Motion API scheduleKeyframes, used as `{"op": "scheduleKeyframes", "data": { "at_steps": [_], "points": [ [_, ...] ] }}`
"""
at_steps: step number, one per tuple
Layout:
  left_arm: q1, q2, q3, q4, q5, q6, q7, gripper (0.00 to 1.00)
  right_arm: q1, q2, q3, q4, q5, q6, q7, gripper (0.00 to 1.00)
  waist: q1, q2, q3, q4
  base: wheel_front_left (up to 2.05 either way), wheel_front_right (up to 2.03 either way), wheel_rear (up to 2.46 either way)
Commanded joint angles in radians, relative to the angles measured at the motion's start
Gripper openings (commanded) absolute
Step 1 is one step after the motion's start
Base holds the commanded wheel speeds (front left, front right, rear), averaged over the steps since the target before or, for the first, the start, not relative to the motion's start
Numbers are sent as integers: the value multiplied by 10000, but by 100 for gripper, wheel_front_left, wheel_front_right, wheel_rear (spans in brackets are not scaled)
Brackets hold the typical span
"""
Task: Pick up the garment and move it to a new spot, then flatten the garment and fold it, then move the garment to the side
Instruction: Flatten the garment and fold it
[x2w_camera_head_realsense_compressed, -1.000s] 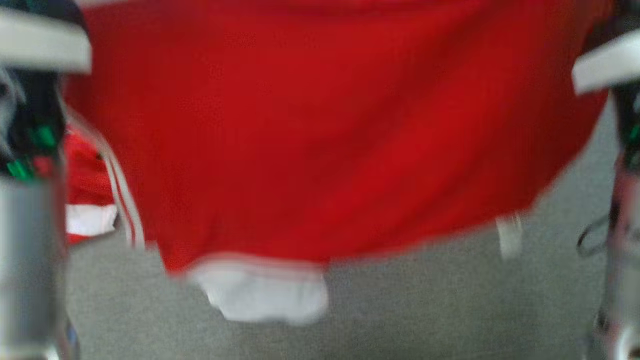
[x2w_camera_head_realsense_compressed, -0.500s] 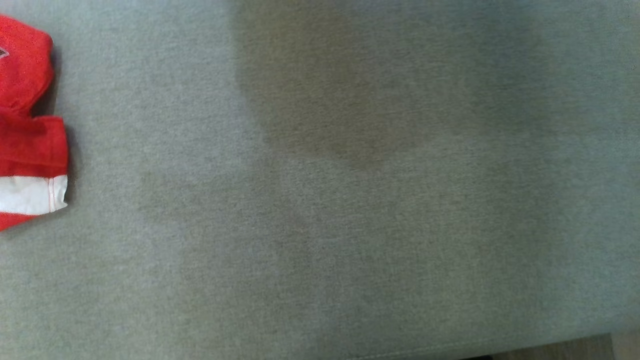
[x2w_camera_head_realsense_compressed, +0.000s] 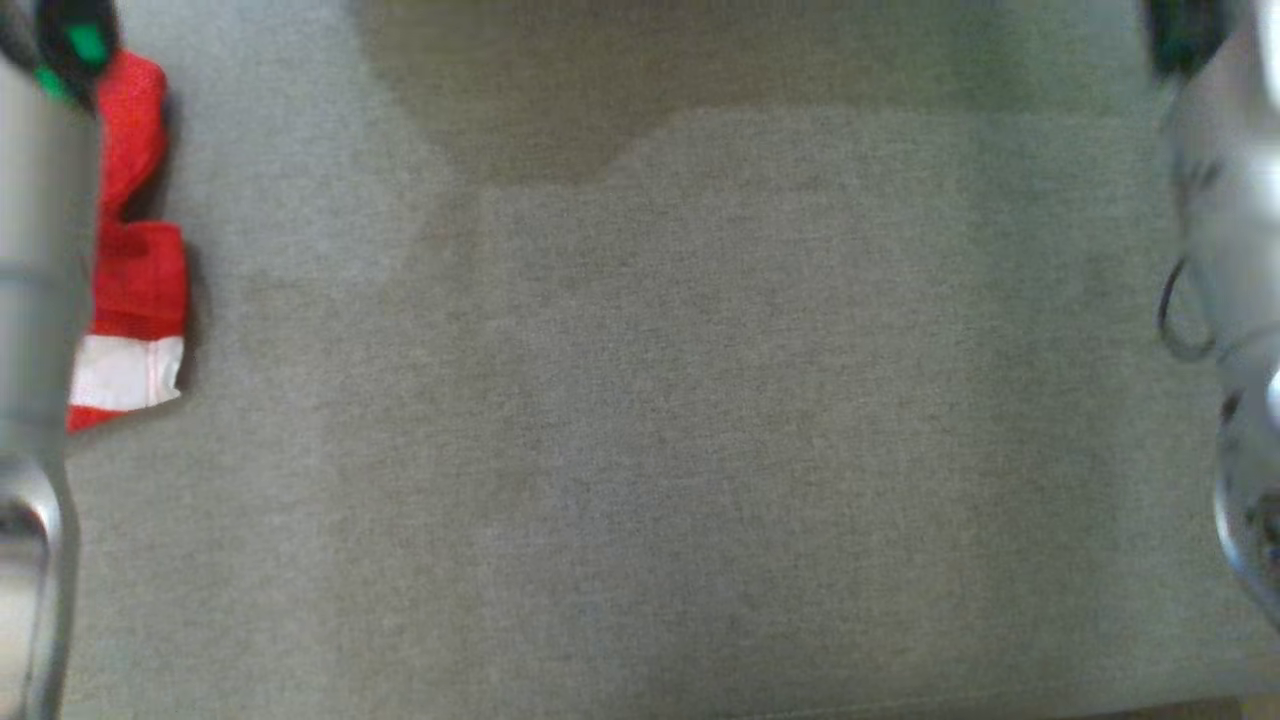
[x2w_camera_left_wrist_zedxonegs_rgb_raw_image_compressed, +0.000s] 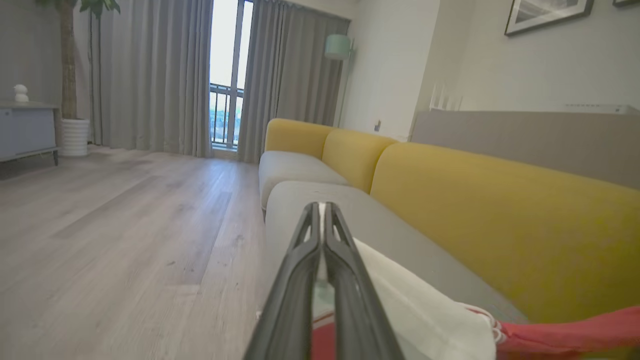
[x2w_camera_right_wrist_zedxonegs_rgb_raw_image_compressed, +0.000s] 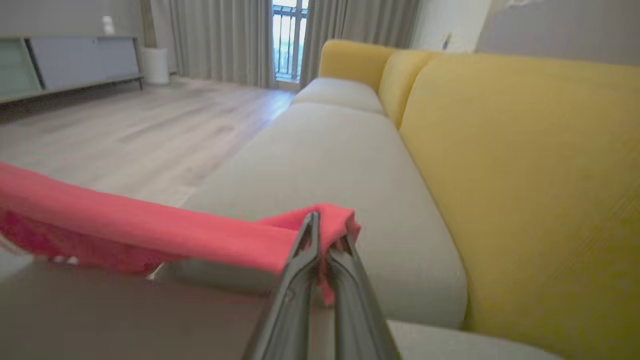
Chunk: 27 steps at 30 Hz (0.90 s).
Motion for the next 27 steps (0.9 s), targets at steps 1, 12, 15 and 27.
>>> {"op": "scheduleKeyframes", "data": {
  "at_steps": [1, 12, 15, 27],
  "points": [
    [49, 683, -1, -335, -160, 18, -60, 0, 121, 100, 341, -119, 198, -7, 83, 0, -2, 1, -175, 65, 0, 0, 0],
    [4099, 2255, -2360, -1849, -1254, 17, 491, 0, 2883, -1015, 4054, 98, 2941, -7, 1585, 0, -2, 1, -1531, 402, 0, 0, 0],
    [5063, 2725, -2720, -2536, -1561, 16, 716, 0, 3573, -1711, 4810, -531, 3922, -7, 1996, 0, -2, 1, -1849, 458, 0, 0, 0],
    [7627, 3646, -3319, -5003, -2279, 401, 1673, 0, 5612, -4126, 6747, -3022, 6728, -7, 3521, 0, -2, 1, -3155, 760, 0, 0, 0]
  ]
}}
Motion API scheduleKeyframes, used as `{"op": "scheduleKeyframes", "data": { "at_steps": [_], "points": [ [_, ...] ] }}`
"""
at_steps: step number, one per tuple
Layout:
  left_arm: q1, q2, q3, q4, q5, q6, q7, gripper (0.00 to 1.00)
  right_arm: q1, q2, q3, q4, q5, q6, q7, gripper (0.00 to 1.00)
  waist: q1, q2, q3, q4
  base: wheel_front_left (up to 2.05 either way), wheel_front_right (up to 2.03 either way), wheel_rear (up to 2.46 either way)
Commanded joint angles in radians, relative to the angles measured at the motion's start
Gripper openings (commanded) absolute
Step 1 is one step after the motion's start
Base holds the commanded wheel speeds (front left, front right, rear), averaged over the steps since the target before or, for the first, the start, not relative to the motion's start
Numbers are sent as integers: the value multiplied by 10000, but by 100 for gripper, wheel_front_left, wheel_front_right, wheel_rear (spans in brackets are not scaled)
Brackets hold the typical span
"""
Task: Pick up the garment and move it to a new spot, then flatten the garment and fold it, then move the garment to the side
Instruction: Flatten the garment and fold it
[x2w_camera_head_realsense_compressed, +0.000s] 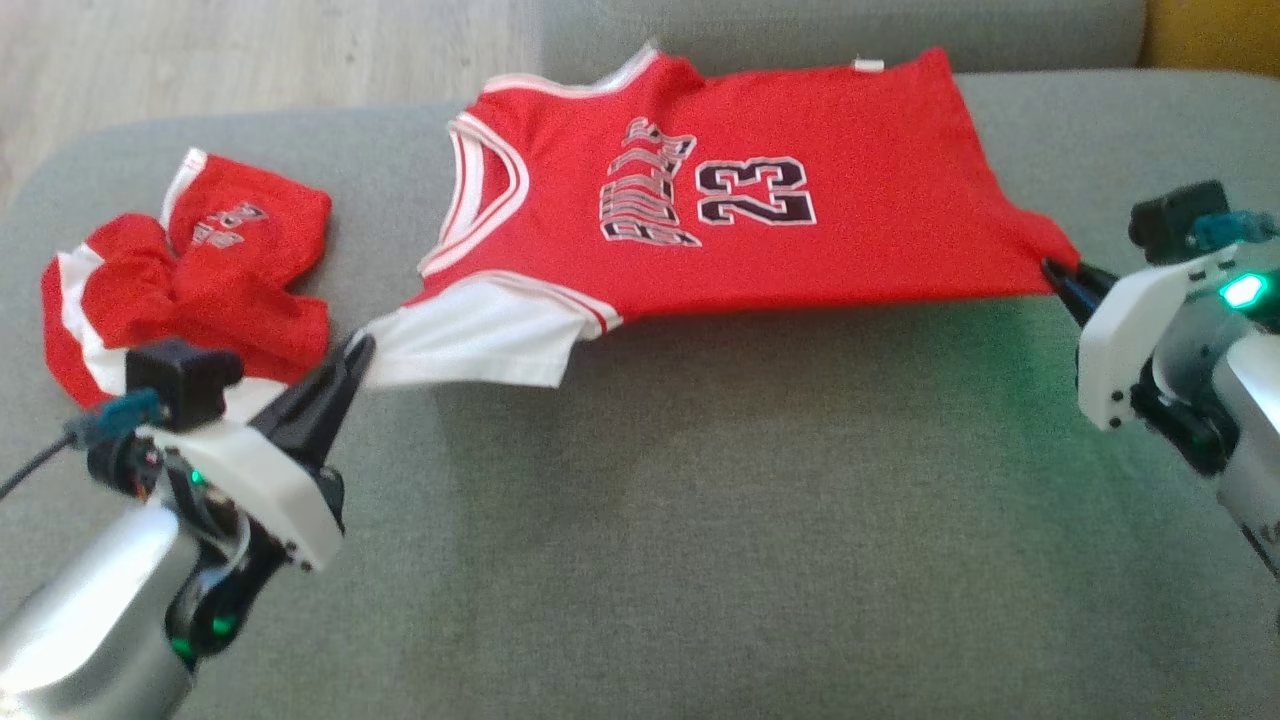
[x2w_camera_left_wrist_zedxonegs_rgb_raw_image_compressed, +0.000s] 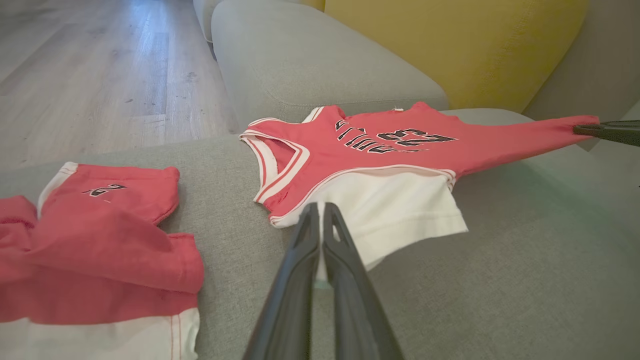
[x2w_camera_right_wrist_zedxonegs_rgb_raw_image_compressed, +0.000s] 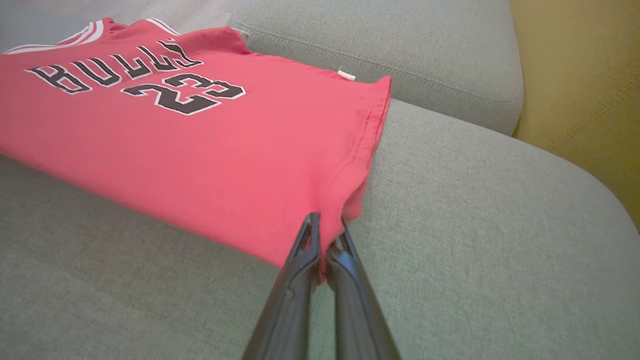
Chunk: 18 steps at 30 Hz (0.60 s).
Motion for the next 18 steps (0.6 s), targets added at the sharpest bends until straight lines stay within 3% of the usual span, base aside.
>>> {"op": "scheduleKeyframes", "data": {
  "at_steps": [1, 10, 18],
  "points": [
    [-193, 650, 440, -467, -120, 149, 80, 0, 104, -426, 96, -379, 234, -7, 109, 0, 2, -1, -292, 64, 0, 0, 0],
    [1447, 1595, 408, -2743, -1031, 896, 945, 0, 1324, -1338, 700, -1526, 1632, -7, 1435, 0, 2, -1, -1254, 115, 0, 0, 0],
    [2364, 2339, 229, -4029, -1047, 1359, 1250, 0, 2321, -1982, 758, -2540, 2313, -7, 2688, 0, 2, -1, -1479, 101, 0, 0, 0]
  ]
}}
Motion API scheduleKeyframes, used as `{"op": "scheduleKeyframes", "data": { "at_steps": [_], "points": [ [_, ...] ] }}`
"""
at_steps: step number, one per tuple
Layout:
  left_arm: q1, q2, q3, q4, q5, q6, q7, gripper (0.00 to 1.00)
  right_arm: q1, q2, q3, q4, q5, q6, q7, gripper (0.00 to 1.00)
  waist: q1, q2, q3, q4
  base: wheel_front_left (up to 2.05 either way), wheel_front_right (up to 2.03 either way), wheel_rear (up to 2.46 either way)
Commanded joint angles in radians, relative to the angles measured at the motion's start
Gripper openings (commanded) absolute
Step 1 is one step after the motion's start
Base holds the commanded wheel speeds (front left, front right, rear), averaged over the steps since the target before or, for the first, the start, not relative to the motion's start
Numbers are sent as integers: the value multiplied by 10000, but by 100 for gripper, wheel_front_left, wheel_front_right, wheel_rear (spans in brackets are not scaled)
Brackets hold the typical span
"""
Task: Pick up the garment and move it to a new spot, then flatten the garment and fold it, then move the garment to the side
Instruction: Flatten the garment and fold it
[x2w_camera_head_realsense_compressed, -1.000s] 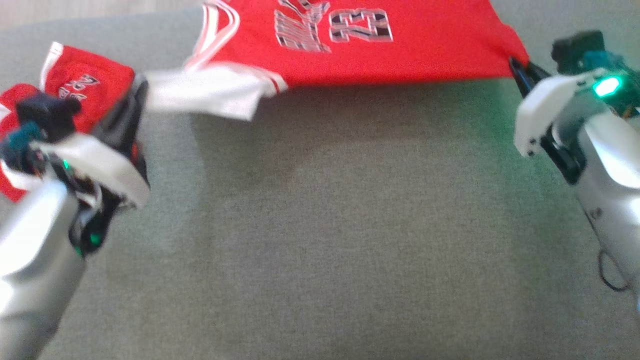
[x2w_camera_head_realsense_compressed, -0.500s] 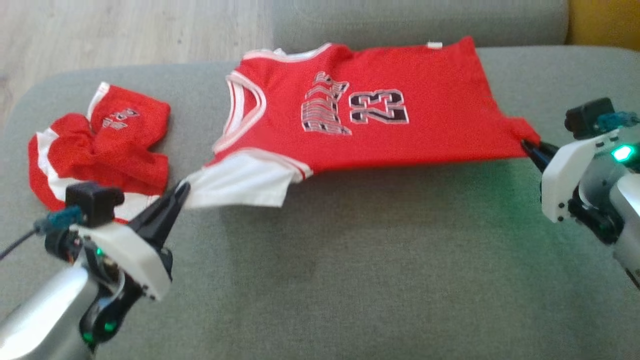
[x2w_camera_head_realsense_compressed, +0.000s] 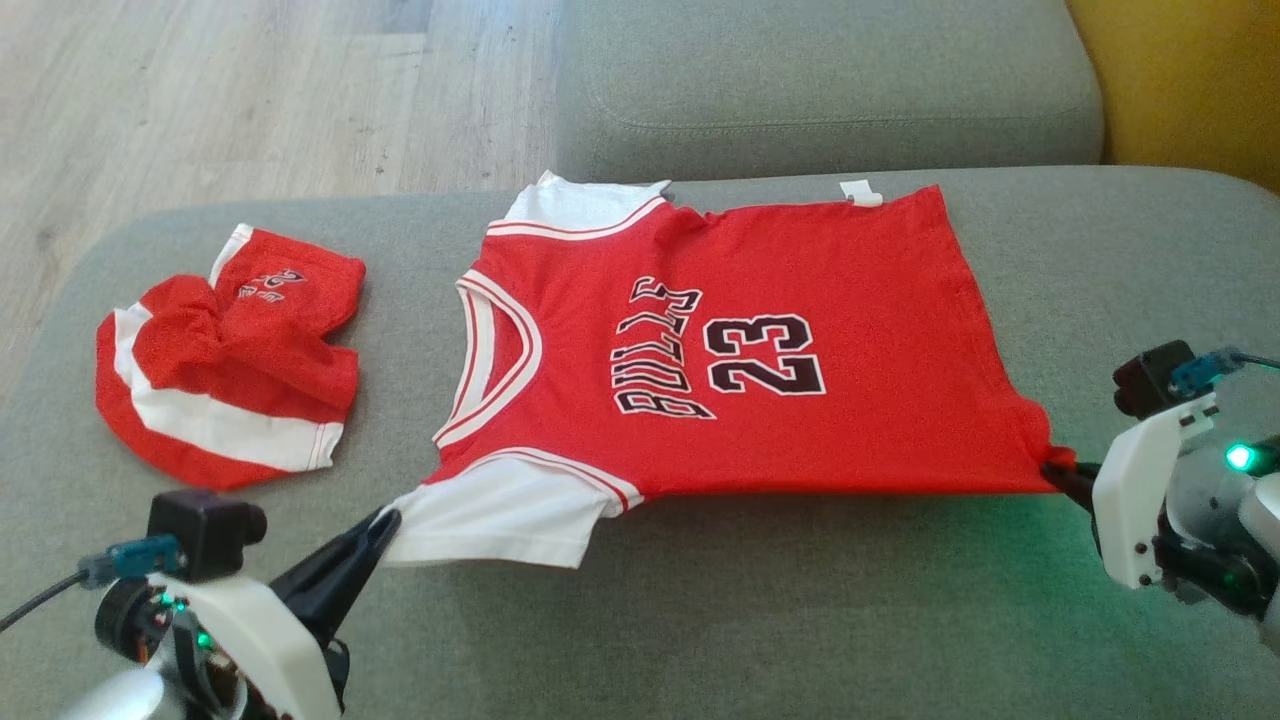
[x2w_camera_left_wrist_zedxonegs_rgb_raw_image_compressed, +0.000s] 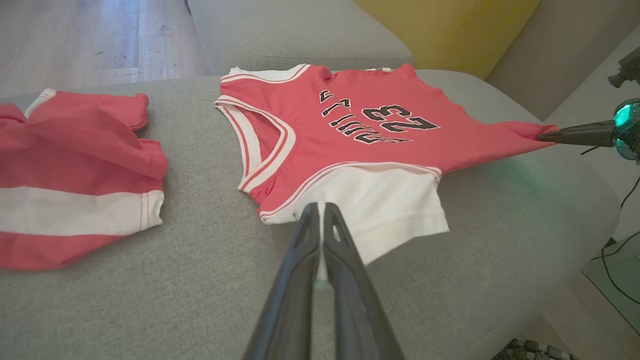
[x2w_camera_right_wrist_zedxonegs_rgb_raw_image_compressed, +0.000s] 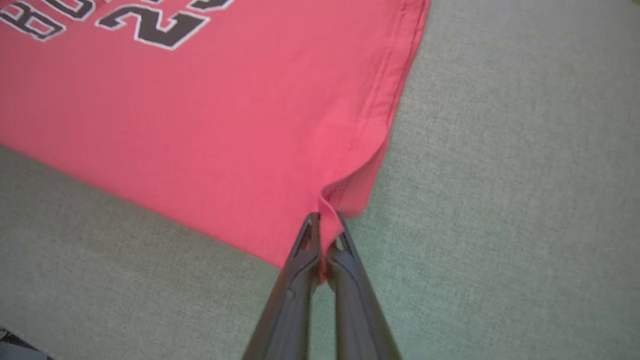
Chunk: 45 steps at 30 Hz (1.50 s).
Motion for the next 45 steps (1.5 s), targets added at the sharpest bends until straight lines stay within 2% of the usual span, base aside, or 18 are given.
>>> {"op": "scheduleKeyframes", "data": {
  "at_steps": [1, 5, 9, 18, 30, 40, 41, 42, 43, 45],
  "points": [
    [-558, 503, 514, -264, 74, 48, -4, 0, -115, -413, -166, -230, 28, -7, -1, 0, 1, -1, 16, -7, 0, 0, 0],
    [-650, 661, 496, -493, 395, 234, 40, 0, -32, -488, -570, -627, -121, -7, 282, 0, 1, -1, 165, -74, 0, 0, 0],
    [-1053, 606, 513, -420, 628, 192, 110, 0, -198, -304, -1016, -866, -528, -7, 471, 0, 1, -1, 465, -114, 0, 0, 0],
    [-2340, 521, 681, 308, 936, -268, 391, 0, -867, 257, -1951, -1113, -1581, -7, 1096, 0, 1, -1, 1442, -199, 0, 0, 0],
    [-4810, -335, 339, 2486, 1299, -1338, 1212, 0, -1807, 995, -2450, -661, -2713, -7, 1766, 0, 1, -1, 2529, -250, 0, 0, 0],
    [-6541, -961, -530, 3959, 1748, -1641, 1443, 0, -2509, 1311, -2550, -217, -3216, -7, 1605, 0, 1, -1, 3226, -348, 0, 0, 0],
    [-6700, -1028, -609, 4118, 1798, -1646, 1437, 0, -2626, 1334, -2564, -217, -3338, -7, 1413, 5, 1, -1, 3283, -350, 0, 0, 0],
    [-6879, -1105, -666, 4264, 1920, -1649, 1311, 38, -2730, 1393, -2700, -122, -3420, -7, 1181, 100, 1, -1, 3332, -347, 0, 0, 0],
    [-7041, -1207, -704, 4444, 2033, -1651, 1141, 100, -2829, 1468, -2757, -78, -3530, -7, 910, 100, 1, -1, 3372, -334, 0, 0, 0],
    [-7185, -1334, -687, 4681, 2117, -1652, 938, 100, -2924, 1547, -2908, 35, -3610, -7, 615, 100, 1, -1, 3404, -321, 0, 0, 0]
  ]
}}
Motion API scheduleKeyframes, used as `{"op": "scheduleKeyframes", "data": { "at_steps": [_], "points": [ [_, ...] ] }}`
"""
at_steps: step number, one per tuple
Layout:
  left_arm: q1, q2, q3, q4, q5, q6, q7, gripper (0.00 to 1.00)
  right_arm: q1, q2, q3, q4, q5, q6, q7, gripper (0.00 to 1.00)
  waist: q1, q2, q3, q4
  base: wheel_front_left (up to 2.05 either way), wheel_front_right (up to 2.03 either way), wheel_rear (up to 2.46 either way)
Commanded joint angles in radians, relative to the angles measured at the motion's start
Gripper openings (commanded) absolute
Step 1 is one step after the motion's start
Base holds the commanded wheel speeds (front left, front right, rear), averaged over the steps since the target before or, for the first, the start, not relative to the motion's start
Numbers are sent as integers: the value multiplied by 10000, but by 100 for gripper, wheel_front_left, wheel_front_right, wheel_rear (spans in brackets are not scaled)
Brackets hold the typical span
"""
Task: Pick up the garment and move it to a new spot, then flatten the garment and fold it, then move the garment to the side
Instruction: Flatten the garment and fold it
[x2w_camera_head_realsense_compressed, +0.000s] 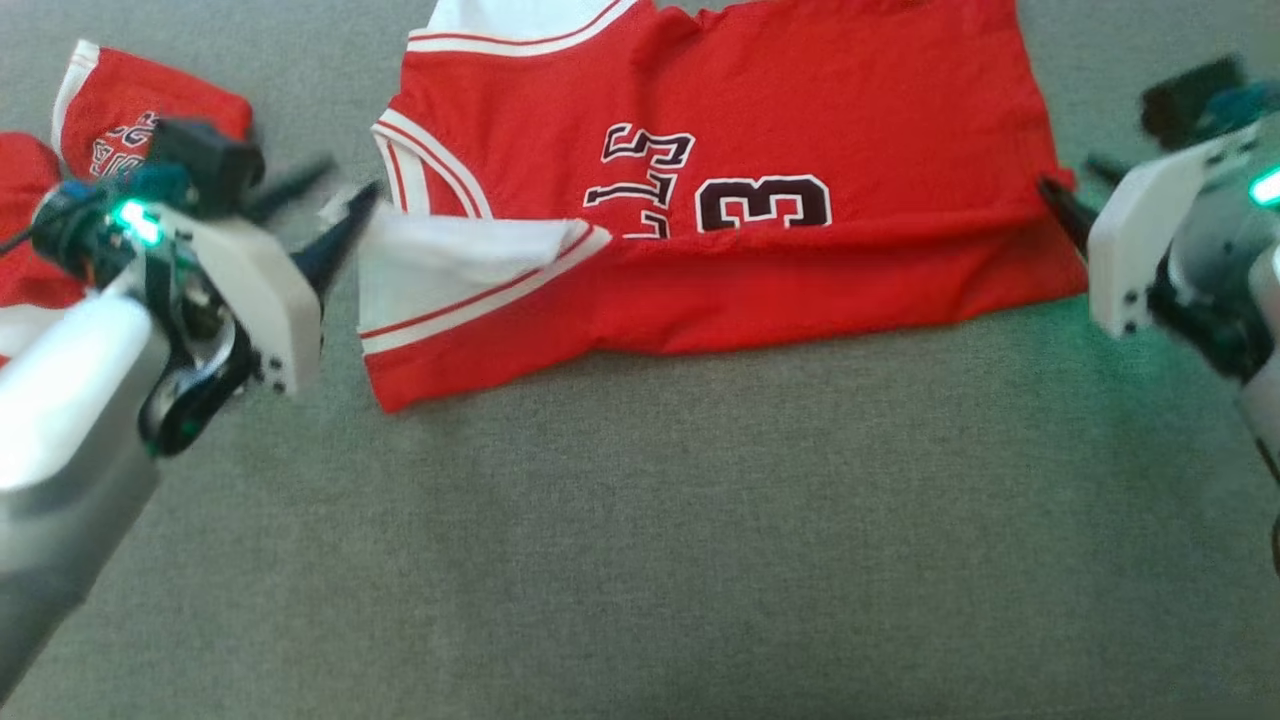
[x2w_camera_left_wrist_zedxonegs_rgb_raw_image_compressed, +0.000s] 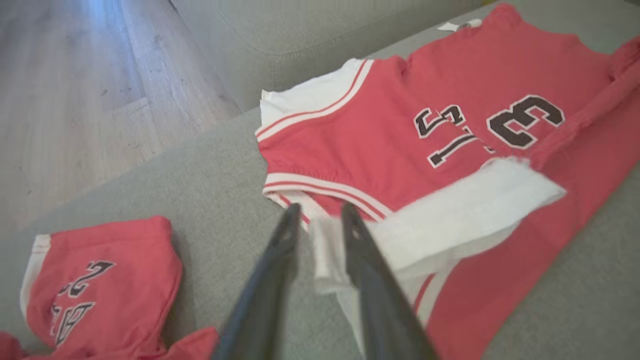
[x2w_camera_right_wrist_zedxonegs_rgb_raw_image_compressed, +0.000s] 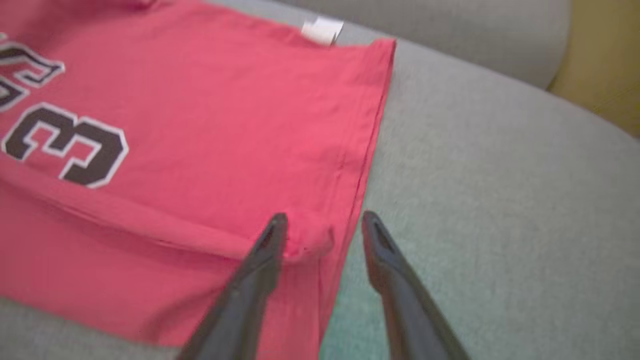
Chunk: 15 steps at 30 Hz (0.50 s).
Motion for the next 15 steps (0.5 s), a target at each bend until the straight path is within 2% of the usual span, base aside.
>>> {"op": "scheduleKeyframes", "data": {
  "at_steps": [1, 8, 15],
  "points": [
    [-633, 314, 558, -40, 89, 5, -206, 100, -273, -49, -165, -170, -97, -7, -240, 100, -2, 0, 27, 22, 0, 0, 0],
    [-1043, -676, 1360, 1268, 178, 504, -2639, 100, -668, 546, -1339, 464, -729, -7, -2645, 100, -2, 0, -96, 123, 0, 0, 0],
    [-379, -1210, 2380, 1342, -303, 1050, -4905, 100, -142, 1008, -2263, 134, -1224, -7, -5311, 100, -2, 0, -761, 235, 0, 0, 0]
  ]
}}
